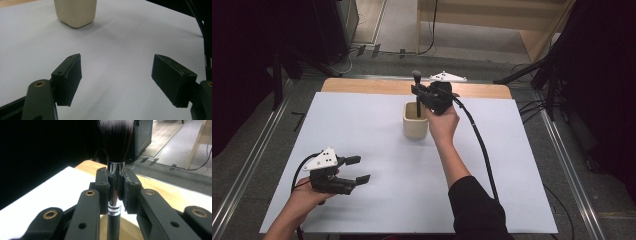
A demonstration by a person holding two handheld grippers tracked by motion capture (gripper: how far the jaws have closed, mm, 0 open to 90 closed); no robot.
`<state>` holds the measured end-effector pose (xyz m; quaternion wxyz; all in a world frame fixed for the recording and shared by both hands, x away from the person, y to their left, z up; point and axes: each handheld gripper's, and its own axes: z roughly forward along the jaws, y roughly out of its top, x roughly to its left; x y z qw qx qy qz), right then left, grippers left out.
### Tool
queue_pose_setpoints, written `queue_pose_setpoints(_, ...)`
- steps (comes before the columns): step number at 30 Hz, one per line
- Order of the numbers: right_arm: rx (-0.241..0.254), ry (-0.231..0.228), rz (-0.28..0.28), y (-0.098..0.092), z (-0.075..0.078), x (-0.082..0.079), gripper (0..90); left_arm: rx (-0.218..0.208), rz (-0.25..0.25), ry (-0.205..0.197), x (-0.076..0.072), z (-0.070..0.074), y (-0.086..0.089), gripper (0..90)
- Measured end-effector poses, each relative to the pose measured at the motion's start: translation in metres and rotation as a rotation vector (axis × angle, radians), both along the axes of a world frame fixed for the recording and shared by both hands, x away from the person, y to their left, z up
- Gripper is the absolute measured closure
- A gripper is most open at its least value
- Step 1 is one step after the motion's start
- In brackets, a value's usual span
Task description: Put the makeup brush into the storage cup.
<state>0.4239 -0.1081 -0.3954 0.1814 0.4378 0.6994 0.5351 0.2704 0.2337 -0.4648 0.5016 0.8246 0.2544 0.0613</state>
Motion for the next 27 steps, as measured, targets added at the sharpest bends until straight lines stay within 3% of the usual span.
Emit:
queue_pose_setpoints(12, -0.004, 0.018, 0.003, 0.002, -0.015, -0.003, 77.7, -0.002, 0.000, 0.003, 0.000, 0.000, 0.000, 25.0)
queue_pose_setpoints(27, 0.002, 0.042, 0.015, 0.003, -0.017, -0.002, 77.6, -0.006, 0.001, 0.007, 0.000, 0.000, 0.000, 25.0)
